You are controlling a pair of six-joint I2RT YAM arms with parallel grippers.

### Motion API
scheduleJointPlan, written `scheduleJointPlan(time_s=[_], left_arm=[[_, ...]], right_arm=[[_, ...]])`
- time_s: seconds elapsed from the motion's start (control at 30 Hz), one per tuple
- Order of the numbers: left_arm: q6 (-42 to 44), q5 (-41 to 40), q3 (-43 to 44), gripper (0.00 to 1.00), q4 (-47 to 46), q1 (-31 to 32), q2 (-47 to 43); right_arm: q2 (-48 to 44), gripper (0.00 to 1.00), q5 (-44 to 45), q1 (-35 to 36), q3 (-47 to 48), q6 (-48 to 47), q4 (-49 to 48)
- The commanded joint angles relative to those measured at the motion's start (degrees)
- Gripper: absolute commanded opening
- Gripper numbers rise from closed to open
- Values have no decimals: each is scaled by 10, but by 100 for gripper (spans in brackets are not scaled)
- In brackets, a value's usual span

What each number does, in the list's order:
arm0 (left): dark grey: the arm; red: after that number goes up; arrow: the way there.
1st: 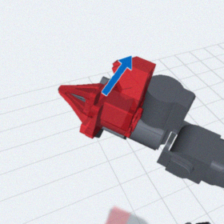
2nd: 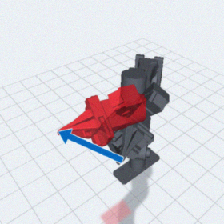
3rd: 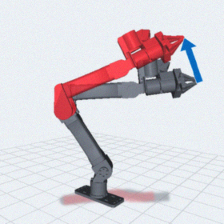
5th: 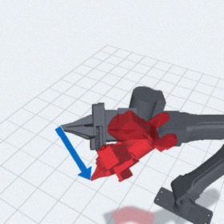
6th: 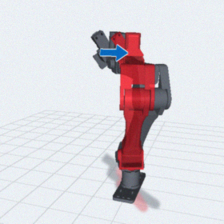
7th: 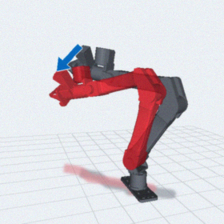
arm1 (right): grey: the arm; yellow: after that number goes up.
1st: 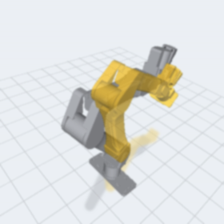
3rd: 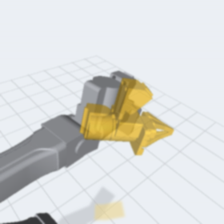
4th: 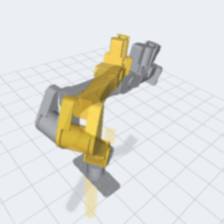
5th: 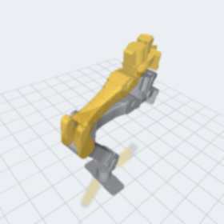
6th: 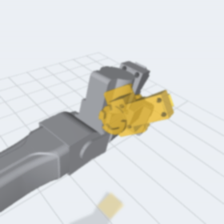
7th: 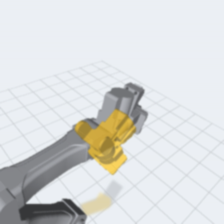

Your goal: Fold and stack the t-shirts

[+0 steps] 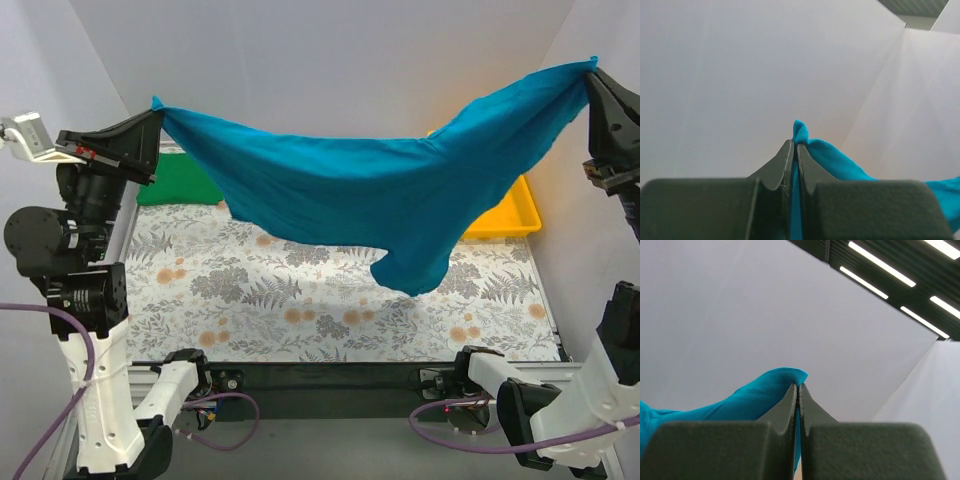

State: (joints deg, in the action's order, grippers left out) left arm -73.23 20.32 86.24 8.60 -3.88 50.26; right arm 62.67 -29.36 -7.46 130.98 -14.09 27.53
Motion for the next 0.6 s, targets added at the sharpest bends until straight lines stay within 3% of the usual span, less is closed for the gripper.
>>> scheduleJointPlan(time_s=[0.0,0.17,0.3,0.47,0.57], left_arm=[[21,-59,46,0,13,19,-9],[51,-108,87,0,28,62,-30],[63,-130,56,0,33,70,-39],[65,-165,-93,0,14,70,-54],[60,-178,-192,0,-7,70,-59]], right_arm=[[10,1,-1,-21,32,38,-39],[27,1,-15,-49,63,71,-62],[50,1,-53,-84,62,105,-86],[68,1,-145,-95,-14,156,-136],[68,1,-235,-94,-140,209,-224]])
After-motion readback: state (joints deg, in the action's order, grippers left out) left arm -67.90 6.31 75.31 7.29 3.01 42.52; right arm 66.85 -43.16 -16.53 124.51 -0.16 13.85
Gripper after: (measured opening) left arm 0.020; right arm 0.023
